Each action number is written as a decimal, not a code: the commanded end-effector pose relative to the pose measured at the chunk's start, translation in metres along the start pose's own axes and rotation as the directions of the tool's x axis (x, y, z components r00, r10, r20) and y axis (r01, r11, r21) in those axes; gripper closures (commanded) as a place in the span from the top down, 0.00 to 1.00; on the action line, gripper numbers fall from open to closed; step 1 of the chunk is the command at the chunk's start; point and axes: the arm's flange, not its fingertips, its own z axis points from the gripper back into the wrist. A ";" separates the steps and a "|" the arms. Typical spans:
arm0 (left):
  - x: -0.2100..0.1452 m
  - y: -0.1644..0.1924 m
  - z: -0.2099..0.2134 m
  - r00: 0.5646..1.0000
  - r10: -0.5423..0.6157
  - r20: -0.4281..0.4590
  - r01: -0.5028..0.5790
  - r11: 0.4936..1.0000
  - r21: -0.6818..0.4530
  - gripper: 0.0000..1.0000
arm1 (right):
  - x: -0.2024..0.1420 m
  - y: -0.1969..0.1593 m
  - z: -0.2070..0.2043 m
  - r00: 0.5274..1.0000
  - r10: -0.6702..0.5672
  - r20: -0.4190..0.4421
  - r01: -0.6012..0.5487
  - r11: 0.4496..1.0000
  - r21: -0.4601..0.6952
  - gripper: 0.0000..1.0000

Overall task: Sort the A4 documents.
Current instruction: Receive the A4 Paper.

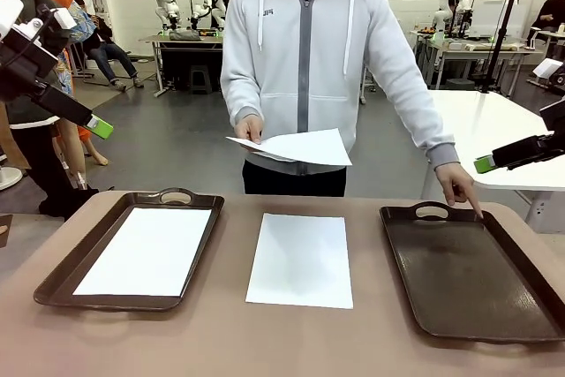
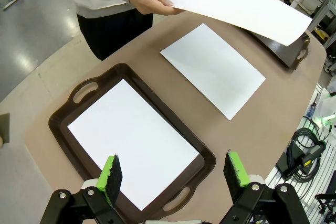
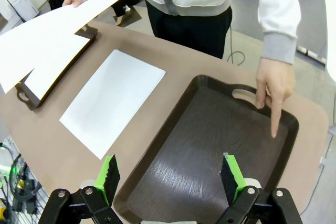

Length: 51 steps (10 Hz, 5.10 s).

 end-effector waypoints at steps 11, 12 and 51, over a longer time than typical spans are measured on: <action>0.001 0.001 -0.001 1.000 0.006 0.009 -0.006 1.000 0.000 1.00 | 0.025 0.004 -0.127 0.965 -0.075 -0.251 0.111 0.985 0.133 1.00; 0.001 0.001 -0.001 1.000 0.006 0.009 -0.006 1.000 0.000 1.00 | 0.031 0.009 -0.145 0.953 -0.103 -0.284 0.157 0.973 0.172 1.00; 0.001 0.001 -0.001 1.000 0.006 0.009 -0.006 1.000 0.000 1.00 | 0.097 0.057 -0.254 0.631 -0.534 -0.562 0.773 0.379 0.509 0.08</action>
